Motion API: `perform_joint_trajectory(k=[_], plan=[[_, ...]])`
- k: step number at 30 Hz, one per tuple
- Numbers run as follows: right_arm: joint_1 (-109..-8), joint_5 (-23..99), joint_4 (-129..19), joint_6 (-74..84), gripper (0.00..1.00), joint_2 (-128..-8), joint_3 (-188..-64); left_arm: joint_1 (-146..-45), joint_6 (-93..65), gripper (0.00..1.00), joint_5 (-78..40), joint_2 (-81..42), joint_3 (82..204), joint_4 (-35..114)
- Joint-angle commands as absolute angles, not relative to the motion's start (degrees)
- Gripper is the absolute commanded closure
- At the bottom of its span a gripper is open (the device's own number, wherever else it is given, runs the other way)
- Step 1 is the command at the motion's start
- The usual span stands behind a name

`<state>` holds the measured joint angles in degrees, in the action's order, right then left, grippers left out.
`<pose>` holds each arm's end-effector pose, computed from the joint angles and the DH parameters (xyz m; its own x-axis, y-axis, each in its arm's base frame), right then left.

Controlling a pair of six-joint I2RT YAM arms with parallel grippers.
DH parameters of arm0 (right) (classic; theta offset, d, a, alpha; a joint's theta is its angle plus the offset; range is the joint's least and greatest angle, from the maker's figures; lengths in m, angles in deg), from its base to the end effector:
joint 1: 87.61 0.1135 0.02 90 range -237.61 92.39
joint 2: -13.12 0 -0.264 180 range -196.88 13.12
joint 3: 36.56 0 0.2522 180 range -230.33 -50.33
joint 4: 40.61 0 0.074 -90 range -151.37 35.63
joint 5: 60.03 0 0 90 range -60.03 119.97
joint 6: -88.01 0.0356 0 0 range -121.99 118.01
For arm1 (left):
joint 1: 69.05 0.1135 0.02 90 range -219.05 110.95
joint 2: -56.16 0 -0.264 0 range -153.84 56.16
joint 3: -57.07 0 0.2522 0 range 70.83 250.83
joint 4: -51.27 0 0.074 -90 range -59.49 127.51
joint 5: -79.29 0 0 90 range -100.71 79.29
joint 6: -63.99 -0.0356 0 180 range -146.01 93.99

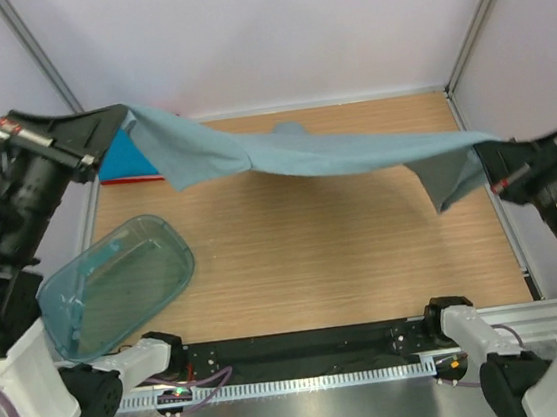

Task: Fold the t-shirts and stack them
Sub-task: Flatten the tshirt out

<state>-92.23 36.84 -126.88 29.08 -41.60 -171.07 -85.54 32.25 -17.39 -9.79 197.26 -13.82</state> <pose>0.0211 0.0026 0.5649 -0.1162 0.5234 -0.8441 0.0251 0.8511 0.5244 0.0840 -0.0292 0.6147 -0.2532 -0.8060 -0.5351 0.3359 0.4455 -0.8299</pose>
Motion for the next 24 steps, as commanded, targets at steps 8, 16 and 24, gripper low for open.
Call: perform_joint_trajectory(k=[8,16,24], plan=[[-92.36,39.47,-128.02,29.12,0.99,-38.2,-174.87,-85.57,28.76,1.0,-13.18,-9.05,202.23,-12.15],[-92.27,21.18,-115.49,27.19,0.99,-50.94,-168.4,-85.57,20.15,1.0,-0.53,-20.18,197.46,2.69],[-92.35,25.47,-97.01,19.55,0.99,-74.55,-181.7,-79.95,30.31,1.0,0.8,-43.05,218.21,9.03]])
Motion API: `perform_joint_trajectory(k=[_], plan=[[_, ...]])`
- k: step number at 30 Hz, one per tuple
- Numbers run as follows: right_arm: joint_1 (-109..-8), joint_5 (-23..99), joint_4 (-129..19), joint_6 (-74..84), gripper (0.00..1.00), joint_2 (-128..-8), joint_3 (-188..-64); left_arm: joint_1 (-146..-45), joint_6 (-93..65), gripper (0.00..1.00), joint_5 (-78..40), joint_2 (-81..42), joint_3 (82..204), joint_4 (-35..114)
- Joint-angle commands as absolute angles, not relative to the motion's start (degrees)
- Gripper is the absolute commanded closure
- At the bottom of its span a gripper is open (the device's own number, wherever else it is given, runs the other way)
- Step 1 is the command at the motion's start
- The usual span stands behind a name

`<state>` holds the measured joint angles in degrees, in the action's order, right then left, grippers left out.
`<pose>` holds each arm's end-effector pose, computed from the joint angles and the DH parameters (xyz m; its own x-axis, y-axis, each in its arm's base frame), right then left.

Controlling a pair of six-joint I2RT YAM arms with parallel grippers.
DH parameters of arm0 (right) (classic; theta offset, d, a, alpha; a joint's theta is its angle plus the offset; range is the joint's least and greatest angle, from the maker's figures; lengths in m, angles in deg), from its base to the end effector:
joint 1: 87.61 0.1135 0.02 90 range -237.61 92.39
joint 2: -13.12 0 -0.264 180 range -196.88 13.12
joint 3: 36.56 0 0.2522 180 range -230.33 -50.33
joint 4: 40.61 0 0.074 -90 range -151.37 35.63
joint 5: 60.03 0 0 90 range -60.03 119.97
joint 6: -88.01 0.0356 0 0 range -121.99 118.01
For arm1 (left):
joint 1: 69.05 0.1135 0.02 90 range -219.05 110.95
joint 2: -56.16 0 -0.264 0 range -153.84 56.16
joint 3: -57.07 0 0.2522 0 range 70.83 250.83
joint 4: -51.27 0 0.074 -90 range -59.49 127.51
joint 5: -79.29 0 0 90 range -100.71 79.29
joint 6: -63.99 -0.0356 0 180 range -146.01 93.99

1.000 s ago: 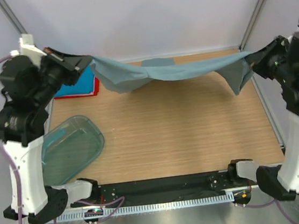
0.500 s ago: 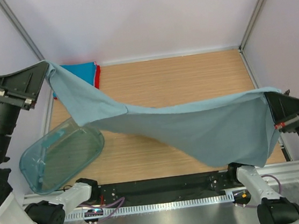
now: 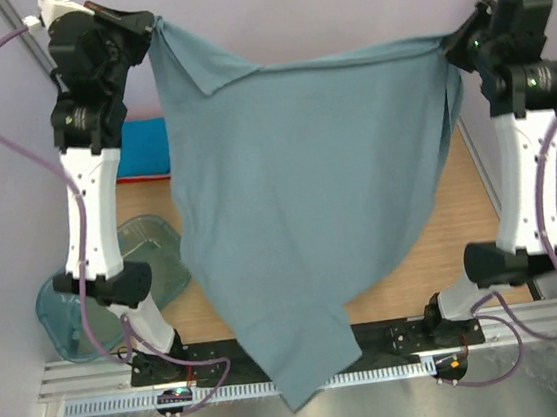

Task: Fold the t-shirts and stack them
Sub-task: Flatten the tshirt out

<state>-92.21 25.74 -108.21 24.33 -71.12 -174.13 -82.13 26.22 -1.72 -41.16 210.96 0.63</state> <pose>0.2492 -0.0227 0.5515 -0.1532 0.4559 -0.8767 0.2445 0.8771 0.4134 0.2946 -0.0627 0.5971 0.0046 -0.8026 -0.5965 0.1237 0.5923 -0.7961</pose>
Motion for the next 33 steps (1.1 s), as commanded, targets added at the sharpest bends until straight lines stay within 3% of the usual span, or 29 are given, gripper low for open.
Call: perform_joint_trajectory(k=[1,7,15,27,33], plan=[[-92.36,26.44,-96.3,19.28,0.99,-76.16,-186.51,-79.69,31.2,1.0,-0.07,-44.03,218.92,10.25],[-95.42,29.26,-93.13,23.3,0.99,-81.27,-194.98,-79.42,34.64,1.0,-0.96,-44.04,217.61,17.55],[-98.42,34.98,-92.69,25.08,0.99,-78.73,-191.4,-79.42,32.18,1.0,-3.58,-36.85,211.65,18.62],[-96.93,30.6,-102.87,26.22,0.99,-59.13,-145.54,-84.69,33.4,1.0,-9.13,-5.65,151.13,16.52],[-95.79,17.32,-118.95,27.54,0.99,-51.84,-135.86,-84.7,34.11,1.0,-6.49,8.34,140.88,0.0]])
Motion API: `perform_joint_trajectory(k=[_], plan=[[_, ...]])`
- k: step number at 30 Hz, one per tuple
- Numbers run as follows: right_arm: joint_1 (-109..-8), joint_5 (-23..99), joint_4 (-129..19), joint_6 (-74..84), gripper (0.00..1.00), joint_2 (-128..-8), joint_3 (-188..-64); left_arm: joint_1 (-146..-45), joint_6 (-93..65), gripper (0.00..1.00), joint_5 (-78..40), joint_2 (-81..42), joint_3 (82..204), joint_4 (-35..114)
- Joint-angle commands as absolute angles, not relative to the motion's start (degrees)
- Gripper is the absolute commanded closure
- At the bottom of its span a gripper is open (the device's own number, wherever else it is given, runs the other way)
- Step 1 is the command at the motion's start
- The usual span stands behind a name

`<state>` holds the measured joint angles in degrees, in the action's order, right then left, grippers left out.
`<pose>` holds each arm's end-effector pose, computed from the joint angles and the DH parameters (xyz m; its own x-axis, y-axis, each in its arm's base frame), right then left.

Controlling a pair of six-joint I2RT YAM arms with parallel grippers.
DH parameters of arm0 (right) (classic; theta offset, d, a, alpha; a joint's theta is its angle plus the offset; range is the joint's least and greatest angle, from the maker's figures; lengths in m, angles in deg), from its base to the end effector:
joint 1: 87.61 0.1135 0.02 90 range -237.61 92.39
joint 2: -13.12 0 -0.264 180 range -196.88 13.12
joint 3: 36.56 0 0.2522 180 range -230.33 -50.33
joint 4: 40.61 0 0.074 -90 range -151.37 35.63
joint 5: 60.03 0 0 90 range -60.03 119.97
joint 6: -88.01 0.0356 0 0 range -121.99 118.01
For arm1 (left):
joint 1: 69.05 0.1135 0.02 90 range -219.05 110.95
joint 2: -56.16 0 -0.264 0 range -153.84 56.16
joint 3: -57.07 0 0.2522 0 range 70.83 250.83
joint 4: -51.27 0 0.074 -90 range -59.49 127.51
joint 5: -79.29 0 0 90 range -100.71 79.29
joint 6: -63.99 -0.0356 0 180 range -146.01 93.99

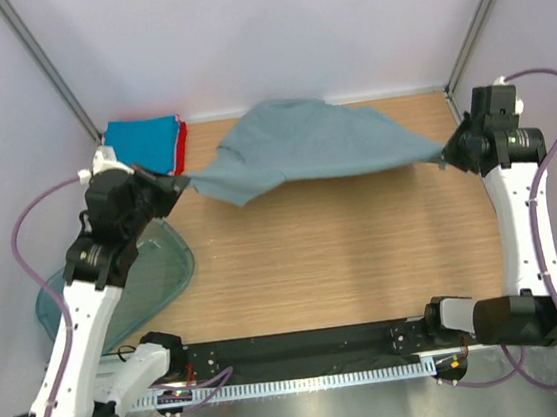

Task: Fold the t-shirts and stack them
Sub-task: Flatten the tshirt out

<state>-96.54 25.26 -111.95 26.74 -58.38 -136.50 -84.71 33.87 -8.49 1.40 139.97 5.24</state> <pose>0.2349 -0.0399 0.4094 -0.4868 0.5614 -0.6692 0.5110 0.8044 0.3031 0.1875 -0.0511 0.4144 -0.3510 -0.7992 -0.4878 -0.1383 0.5595 -0.8172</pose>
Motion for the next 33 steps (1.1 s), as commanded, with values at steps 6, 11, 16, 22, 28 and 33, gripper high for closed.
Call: perform_joint_trajectory(k=[6,11,16,22,28,33], plan=[[-95.52,29.26,-124.5,30.52,0.99,-44.81,-122.17,-84.78,34.99,1.0,-14.66,11.15,138.69,-10.12],[-95.52,27.51,-130.38,30.35,0.99,-42.16,-116.52,-84.7,33.5,1.0,-18.97,13.88,129.29,-13.2],[-95.52,25.4,-134.7,30.52,0.99,-41.64,-110.71,-84.78,30.25,1.0,-20.12,12.84,127.08,-13.29],[-95.52,21.81,-133.65,30.88,0.96,-42.94,-108.42,-84.78,31.21,1.0,-18.36,11.08,123.83,-5.74],[-95.52,15.3,-131.01,30.87,0.96,-47.08,-109.91,-85.49,30.69,1.0,-12.13,7.12,122.94,-2.57],[-95.52,12.48,-130.22,33.42,0.96,-53.23,-114.82,-85.49,29.98,1.0,-5.1,1.33,124.44,-1.52]])
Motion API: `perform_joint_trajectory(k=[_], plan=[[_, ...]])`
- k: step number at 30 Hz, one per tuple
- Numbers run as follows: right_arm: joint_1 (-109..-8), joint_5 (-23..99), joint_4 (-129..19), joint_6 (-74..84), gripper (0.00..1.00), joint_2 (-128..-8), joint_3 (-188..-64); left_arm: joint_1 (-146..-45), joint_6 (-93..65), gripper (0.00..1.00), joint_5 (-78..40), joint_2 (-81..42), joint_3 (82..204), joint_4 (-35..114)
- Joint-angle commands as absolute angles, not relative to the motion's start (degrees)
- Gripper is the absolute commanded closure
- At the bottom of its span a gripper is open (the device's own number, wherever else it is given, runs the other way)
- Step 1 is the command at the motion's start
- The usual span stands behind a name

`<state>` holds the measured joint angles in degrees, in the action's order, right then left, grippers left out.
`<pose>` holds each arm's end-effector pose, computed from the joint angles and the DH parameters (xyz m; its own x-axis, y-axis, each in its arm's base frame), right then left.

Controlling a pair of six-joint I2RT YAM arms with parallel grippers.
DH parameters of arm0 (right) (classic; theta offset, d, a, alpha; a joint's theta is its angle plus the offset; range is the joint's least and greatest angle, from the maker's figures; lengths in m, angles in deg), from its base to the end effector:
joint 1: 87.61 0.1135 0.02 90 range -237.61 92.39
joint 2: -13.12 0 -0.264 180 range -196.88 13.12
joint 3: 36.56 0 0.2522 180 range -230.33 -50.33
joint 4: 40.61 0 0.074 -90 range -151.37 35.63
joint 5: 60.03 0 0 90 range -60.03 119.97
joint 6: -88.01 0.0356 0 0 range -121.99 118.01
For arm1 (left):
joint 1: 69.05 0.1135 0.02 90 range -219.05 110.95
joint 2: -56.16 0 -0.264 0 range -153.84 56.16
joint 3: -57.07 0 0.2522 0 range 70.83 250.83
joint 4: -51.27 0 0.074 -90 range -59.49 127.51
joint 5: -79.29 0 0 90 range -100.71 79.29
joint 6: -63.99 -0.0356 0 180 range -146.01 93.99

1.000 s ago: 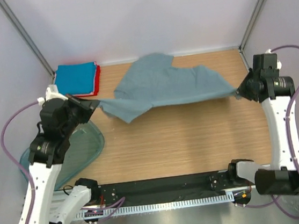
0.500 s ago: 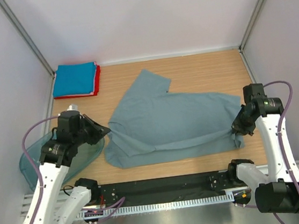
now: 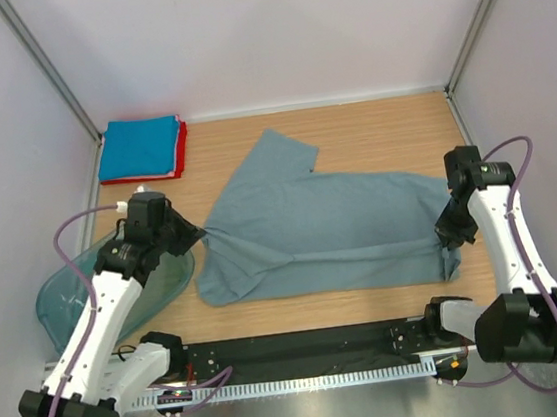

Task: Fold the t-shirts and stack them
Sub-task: Flatten the tshirt out

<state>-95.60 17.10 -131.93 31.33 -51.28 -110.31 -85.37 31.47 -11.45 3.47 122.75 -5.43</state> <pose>0.1672 -0.0315 0.2849 -0.7280 0.6430 -0.2379 0.6776 0.7275 -0.1076 0.1774 -0.0524 0.3044 -0.6010 -0.7026 -0.3811 -0.4033 0.6782 -0.6143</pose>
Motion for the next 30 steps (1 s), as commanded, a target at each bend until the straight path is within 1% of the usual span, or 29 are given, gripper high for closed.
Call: perform_joint_trajectory(k=[1,3,4,8,9,10,11,12,14,17,18,19,21,22,23,25,27,28,29,30], plan=[[-95.52,12.48,-129.96,33.51,0.97,-54.19,-115.45,-85.49,30.07,1.0,-4.31,-0.86,124.79,-1.43],[-95.52,11.87,-128.56,33.34,0.99,-56.73,-117.98,-85.57,30.5,1.0,-1.76,-2.63,126.72,0.32],[-95.52,11.51,-128.03,33.16,0.99,-57.71,-119.48,-85.57,30.42,1.0,-0.53,-5.51,128.29,1.12],[-95.52,11.51,-121.36,32.46,0.99,-63.85,-131.51,-85.49,29.46,1.0,2.12,-15.71,143.04,5.85],[-95.52,12.12,-119.17,32.2,0.99,-65.09,-138.41,-85.49,28.76,1.0,1.68,-18.09,152.12,7.61],[-95.52,15.0,-118.53,31.33,0.99,-67.71,-141.87,-85.4,28.14,1.0,0.37,-20.46,157.0,7.45],[-95.52,16.68,-117.83,30.97,0.99,-68.78,-144.78,-85.49,27.53,1.0,-0.33,-25.7,163.05,5.45],[-95.52,18.0,-117.48,30.79,0.99,-69.66,-149.25,-85.49,27.26,1.0,-0.43,-27.5,170.86,4.3],[-95.52,21.34,-117.12,28.61,0.99,-71.69,-151.74,-85.4,27.95,1.0,1.05,-29.35,173.65,3.76],[-95.43,21.54,-119.57,24.39,0.99,-73.7,-152.28,-85.4,28.13,1.0,3.52,-29.45,172.09,0.79],[-95.43,21.36,-122.37,23.76,0.99,-74.06,-150.54,-85.4,28.05,1.0,3.7,-27.45,169.73,-0.1],[-95.43,21.01,-123.79,23.15,0.98,-74.59,-149.22,-85.4,28.57,1.0,3.87,-26.21,164.49,-0.02],[-95.26,21.61,-127.3,22.18,0.98,-75.21,-143.88,-85.49,29.01,1.0,3.88,-21.57,158.66,-0.19],[-95.0,21.79,-128.01,21.65,0.96,-75.12,-141.84,-85.75,29.01,1.0,3.7,-19.97,153.15,-0.19],[-94.73,21.88,-128.54,21.04,0.95,-74.95,-139.73,-86.1,28.67,1.0,3.96,-18.48,150.57,-0.46],[-94.38,20.57,-129.6,19.02,0.94,-74.42,-134.98,-86.89,28.49,1.0,5.28,-14.52,145.21,-0.98],[-94.38,17.86,-129.08,17.53,0.91,-74.94,-131.64,-87.42,28.83,1.0,5.11,-12.58,136.95,0.41],[-94.38,17.14,-128.64,17.34,0.84,-75.64,-131.02,-87.51,29.1,1.0,4.59,-11.79,134.75,1.38],[-94.38,16.87,-128.2,17.34,0.79,-76.6,-130.57,-87.51,29.36,1.0,4.23,-12.04,131.51,3.56],[-94.38,16.7,-127.67,17.52,0.74,-77.74,-130.31,-87.51,29.36,1.0,3.97,-12.39,130.78,4.37]])
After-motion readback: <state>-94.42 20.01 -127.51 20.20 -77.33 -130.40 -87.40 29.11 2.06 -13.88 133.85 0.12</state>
